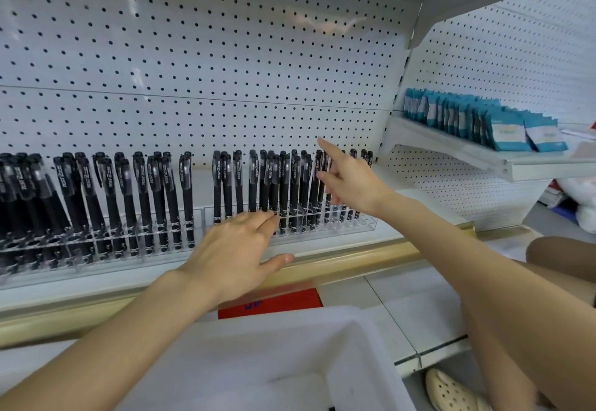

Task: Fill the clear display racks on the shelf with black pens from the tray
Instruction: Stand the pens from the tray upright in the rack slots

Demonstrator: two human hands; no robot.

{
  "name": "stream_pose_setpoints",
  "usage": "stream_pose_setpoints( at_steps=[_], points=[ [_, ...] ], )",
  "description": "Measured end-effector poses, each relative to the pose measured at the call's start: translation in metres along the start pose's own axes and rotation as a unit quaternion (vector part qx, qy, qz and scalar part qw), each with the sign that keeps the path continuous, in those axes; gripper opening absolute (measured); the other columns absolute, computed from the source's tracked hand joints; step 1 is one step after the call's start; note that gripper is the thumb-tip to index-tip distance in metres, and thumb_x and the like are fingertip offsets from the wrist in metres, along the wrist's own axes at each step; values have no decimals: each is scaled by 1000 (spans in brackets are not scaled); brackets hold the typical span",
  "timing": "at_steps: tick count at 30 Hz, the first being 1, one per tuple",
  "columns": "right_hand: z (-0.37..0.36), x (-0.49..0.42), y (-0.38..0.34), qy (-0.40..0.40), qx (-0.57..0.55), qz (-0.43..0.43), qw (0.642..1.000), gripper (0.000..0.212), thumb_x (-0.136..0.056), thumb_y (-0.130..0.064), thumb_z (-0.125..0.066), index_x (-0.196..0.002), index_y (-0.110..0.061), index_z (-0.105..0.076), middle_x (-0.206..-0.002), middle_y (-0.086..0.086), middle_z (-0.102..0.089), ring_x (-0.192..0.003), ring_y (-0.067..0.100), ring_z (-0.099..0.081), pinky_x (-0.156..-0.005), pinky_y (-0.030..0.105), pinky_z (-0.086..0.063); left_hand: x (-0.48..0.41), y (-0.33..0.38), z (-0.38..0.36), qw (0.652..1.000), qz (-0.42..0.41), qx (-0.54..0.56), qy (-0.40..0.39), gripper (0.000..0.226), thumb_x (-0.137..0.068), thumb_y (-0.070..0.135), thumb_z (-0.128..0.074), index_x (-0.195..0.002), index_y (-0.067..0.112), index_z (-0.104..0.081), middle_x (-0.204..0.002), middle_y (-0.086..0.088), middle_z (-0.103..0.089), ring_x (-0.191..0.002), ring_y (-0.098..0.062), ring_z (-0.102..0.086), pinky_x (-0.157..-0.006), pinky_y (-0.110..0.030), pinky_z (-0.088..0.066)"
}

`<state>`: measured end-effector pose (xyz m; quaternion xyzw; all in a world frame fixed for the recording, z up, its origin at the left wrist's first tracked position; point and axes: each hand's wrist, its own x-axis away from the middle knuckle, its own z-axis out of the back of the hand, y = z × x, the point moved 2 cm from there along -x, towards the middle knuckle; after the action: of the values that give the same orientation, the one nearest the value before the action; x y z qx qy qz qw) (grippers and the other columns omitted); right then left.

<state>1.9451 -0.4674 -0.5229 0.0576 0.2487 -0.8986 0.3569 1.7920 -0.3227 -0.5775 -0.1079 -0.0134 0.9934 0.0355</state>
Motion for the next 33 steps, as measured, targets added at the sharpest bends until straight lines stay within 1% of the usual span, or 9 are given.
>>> stream_pose_setpoints(
  at_steps=[3, 5, 9, 13, 19, 22, 25, 30, 33],
  points=[
    [15, 13, -16, -5, 26, 7, 1000, 63, -101, -22, -47, -153, -18, -12, -81, 19, -67, -69, 22, -68, -78, 35, -55, 6, 0, -2, 999, -19, -6, -49, 79, -94, 64, -24, -153, 20, 4, -161, 2, 7, -148, -13, 2, -116, -28, 3],
    [22, 30, -33, -3, 30, 32, 999, 61, -100, -22, -48, -152, -16, -16, -83, 17, -68, -70, 22, -67, -70, 19, -51, 16, -2, 0, 998, -28, 18, -56, 77, -94, 62, -22, -151, 23, 13, -158, 3, 19, -144, -10, 14, -115, -29, 10],
    [8, 85, -62, -53, -17, 46, 997, 58, -98, -25, -53, -150, -18, -26, -84, -2, -67, -66, 6, -65, -64, 11, -44, 54, 1, 9, 998, -48, 39, -19, 75, -92, 60, -19, -152, 24, 9, -160, 5, 12, -147, -12, 3, -115, -27, 7],
    [-44, 157, -84, -193, -149, -22, 969, 50, -95, -30, -58, -141, -16, -44, -102, -3, -64, -77, 9, -66, -69, 20, -53, 111, 1, 4, 995, -49, 28, -77, 79, -87, 66, -14, -152, 28, 10, -160, 7, 12, -148, -13, 3, -118, -32, 5],
    [-131, 257, -108, -458, -87, -52, 883, 63, -91, -53, -52, -145, -27, -33, -135, -1, -44, -113, 10, -47, -97, 22, -36, 170, -19, -7, 992, 28, 24, -118, 87, -79, 71, -6, -153, 26, 5, -161, 1, 10, -148, -18, 9, -119, -43, 9],
    [-166, 276, -118, -450, -116, -83, 881, 57, -90, -50, -57, -137, -21, -43, -122, 3, -50, -115, 17, -51, -95, 27, -40, 178, -35, -13, 989, 69, 17, -132, 87, -80, 71, -9, -153, 25, 2, -162, -3, 5, -148, -22, 4, -119, -47, 6],
    [-184, 281, -128, -425, -149, -94, 888, 49, -86, -45, -66, -123, -19, -48, -100, -2, -50, -95, 16, -52, -78, 25, -39, 177, -43, -21, 990, 69, 2, -123, 84, -85, 69, -14, -154, 23, 0, -160, -7, -8, -146, -25, -7, -119, -46, 1],
    [-195, 291, -131, -406, -171, -73, 895, 47, -79, -38, -76, -113, -19, -50, -98, -6, -47, -87, 8, -46, -67, 15, -37, 177, -42, -38, 995, 60, -42, -71, 92, -80, 72, -7, -153, 17, -10, -149, -12, -29, -136, -30, -24, -116, -50, -7],
    [-201, 294, -126, -396, -207, -93, 889, 32, -77, -33, -79, -95, -19, -57, -91, -5, -55, -78, 7, -51, -67, 18, -43, 179, -41, -46, 996, 66, -44, -44, 89, -83, 72, -12, -152, 16, -14, -146, -13, -34, -133, -31, -28, -116, -52, -6]
  ],
)
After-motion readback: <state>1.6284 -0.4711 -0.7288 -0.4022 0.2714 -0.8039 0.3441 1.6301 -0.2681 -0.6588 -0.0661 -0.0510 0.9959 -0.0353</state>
